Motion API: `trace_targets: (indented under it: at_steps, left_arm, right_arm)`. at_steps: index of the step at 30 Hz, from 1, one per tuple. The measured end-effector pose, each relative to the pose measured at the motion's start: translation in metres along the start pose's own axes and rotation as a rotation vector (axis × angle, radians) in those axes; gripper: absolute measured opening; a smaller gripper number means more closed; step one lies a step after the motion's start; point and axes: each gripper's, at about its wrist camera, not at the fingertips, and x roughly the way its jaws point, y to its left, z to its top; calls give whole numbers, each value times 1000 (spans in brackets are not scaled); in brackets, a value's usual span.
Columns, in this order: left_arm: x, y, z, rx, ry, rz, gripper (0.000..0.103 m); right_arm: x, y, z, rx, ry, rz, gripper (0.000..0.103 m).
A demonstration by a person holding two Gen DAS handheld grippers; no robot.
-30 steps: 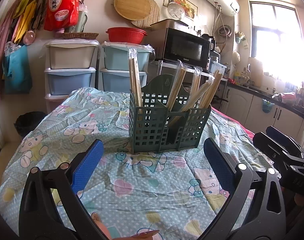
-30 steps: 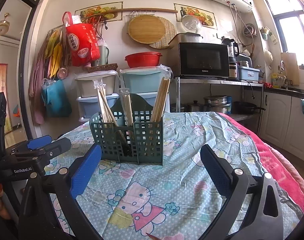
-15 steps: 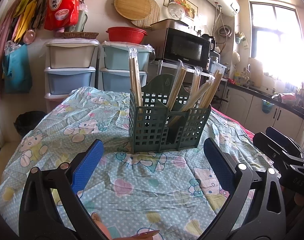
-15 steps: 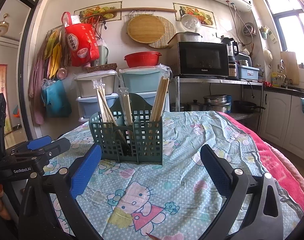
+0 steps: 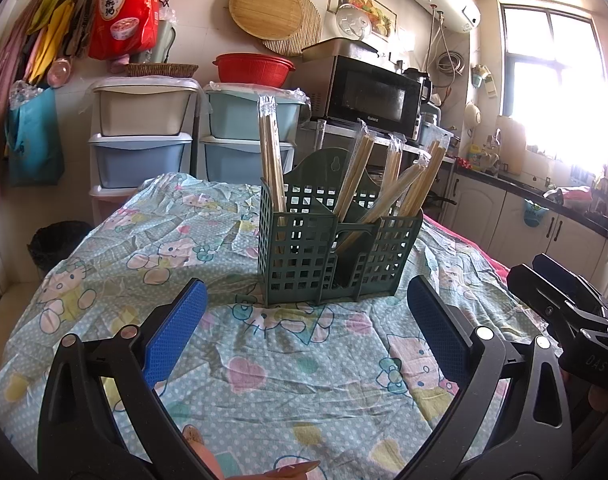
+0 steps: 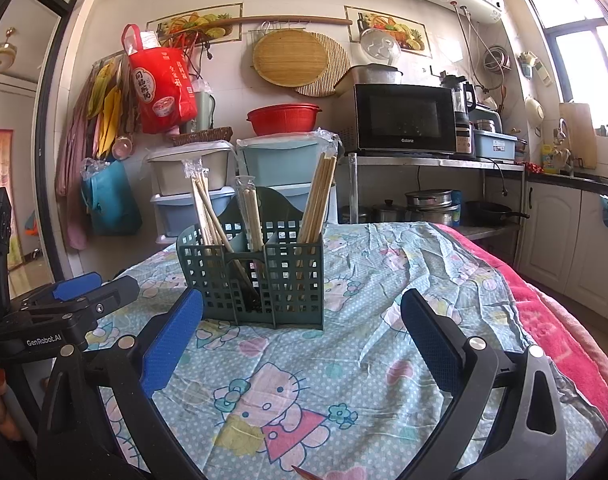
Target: Organize utensils
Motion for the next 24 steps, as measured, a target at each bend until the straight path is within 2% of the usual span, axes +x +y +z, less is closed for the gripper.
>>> trace_targets:
  at_steps: [9, 12, 16, 17, 19, 21, 22, 24]
  left_arm:
    - [2, 2, -1, -14, 21, 4, 93]
    - [5, 8, 0, -27, 47, 12, 93]
    - [10, 26, 10, -26, 94, 80, 93]
    - [13, 31, 13, -16, 104, 99, 93]
    - [20, 43, 20, 13, 126, 158, 93]
    - [36, 62, 25, 26, 162, 240, 93]
    - [43, 69, 26, 23, 177, 269, 93]
    - [68, 94, 28, -4, 257, 348, 93]
  right_arm:
    - [1, -2, 1, 12, 13, -16, 96]
    - [7, -8, 3, 7, 63, -64, 96]
    - [25, -36, 9, 26, 174, -148, 96]
    - [36, -50, 11, 33, 235, -187, 96]
    - [48, -70, 13, 41, 291, -255, 96]
    - [74, -101, 12, 44, 409, -315, 96]
    - [81, -111, 11, 53, 435, -338, 96]
    - [104, -141, 6, 91, 515, -355, 96]
